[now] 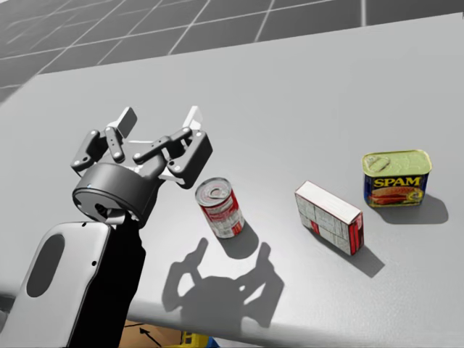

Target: Pick up the tomato soup can and lift it.

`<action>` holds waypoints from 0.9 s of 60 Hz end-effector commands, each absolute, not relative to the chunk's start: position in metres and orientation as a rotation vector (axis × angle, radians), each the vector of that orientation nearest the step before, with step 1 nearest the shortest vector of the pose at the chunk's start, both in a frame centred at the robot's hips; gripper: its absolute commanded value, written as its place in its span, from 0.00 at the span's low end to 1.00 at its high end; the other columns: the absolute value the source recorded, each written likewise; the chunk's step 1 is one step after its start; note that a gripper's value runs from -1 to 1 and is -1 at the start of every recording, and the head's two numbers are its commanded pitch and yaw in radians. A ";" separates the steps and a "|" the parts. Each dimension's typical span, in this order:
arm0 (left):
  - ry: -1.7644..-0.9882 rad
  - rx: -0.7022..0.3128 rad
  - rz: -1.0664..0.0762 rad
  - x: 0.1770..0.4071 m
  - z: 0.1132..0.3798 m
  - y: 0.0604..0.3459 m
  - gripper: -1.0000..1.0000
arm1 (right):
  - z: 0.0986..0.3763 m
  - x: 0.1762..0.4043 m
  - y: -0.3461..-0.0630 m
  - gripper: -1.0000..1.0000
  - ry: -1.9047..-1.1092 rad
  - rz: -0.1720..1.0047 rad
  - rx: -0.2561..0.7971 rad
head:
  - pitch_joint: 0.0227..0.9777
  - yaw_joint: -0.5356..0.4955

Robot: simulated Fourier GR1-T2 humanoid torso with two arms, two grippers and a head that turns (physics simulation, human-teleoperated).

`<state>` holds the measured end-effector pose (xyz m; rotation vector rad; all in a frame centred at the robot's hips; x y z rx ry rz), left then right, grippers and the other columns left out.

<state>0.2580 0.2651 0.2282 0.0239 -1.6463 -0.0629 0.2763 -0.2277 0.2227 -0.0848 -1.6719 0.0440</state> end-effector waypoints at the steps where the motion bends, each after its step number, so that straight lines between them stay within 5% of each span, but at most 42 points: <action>1: -1.637 0.000 -0.065 0.258 0.228 0.265 0.00 | 0.219 0.276 -0.223 0.00 -1.662 0.063 -0.090 | 0.84 0.91; 28: -1.544 -0.232 -0.143 0.223 0.252 0.265 0.00 | 0.217 0.277 -0.224 0.00 -1.650 0.058 -0.094 | 0.84 0.92; 54: -1.405 -0.234 -0.301 0.173 0.225 0.283 0.00 | 0.216 0.277 -0.225 0.00 -1.654 0.053 -0.101 | 0.84 0.93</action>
